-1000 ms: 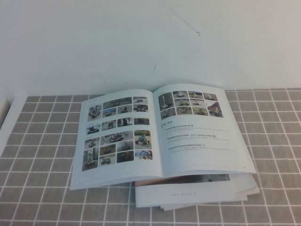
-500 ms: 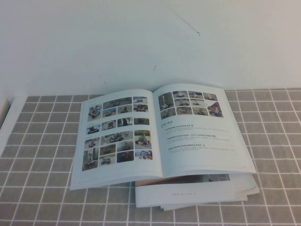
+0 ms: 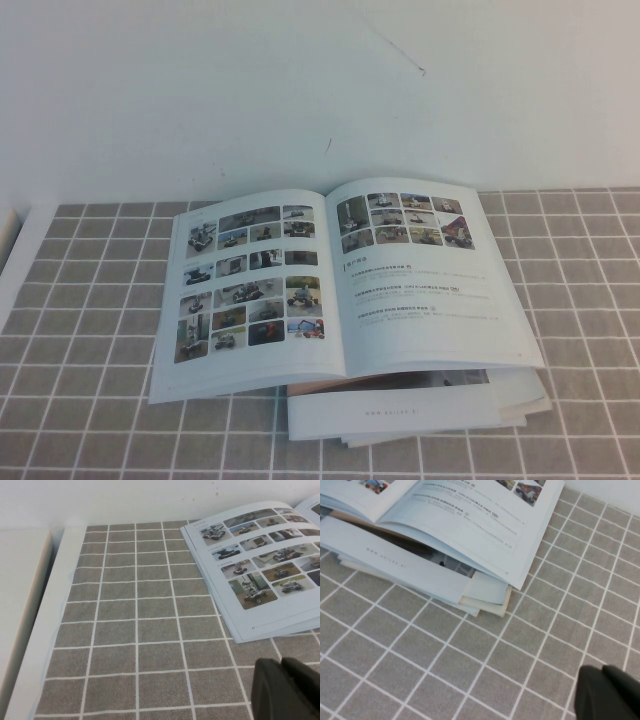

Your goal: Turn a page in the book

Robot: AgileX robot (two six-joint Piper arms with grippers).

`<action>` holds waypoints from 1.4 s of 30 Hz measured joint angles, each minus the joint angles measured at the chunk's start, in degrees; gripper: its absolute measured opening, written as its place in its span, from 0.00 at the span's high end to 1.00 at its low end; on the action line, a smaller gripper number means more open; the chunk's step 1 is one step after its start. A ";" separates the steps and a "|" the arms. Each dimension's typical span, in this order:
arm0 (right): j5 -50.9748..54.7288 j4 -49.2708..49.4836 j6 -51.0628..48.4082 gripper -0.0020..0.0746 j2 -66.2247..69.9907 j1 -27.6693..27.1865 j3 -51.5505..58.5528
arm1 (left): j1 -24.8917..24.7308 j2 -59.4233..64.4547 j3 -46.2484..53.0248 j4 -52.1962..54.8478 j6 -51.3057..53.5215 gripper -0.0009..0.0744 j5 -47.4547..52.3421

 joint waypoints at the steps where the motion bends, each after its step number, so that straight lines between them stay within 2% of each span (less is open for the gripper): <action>1: 0.00 0.00 0.00 0.98 0.00 0.00 0.00 | 0.00 0.00 0.00 0.00 0.00 0.99 0.02; 16: -1.52 0.00 0.00 0.98 0.00 0.00 0.33 | 0.00 0.00 -0.10 0.03 -0.39 0.99 0.14; 21: -12.66 -1.83 0.28 0.98 -1.41 -0.26 5.72 | 0.00 0.00 -0.10 0.12 -0.39 0.99 0.24; 24: -21.91 -6.05 3.32 0.98 -4.37 -1.65 12.47 | 0.00 0.00 -0.10 0.12 -0.39 0.99 0.24; 29: -29.93 -10.08 7.86 0.98 -12.38 -2.78 21.65 | 0.00 0.00 -0.10 0.12 -0.39 0.99 0.24; 33: -23.80 -12.71 12.70 0.98 -15.70 -4.43 23.11 | 0.00 0.00 -0.10 0.12 -0.39 0.99 0.24; 42: -22.18 -15.97 17.01 0.98 -15.95 -5.67 22.92 | 0.00 0.00 -0.10 0.12 -0.39 0.99 0.35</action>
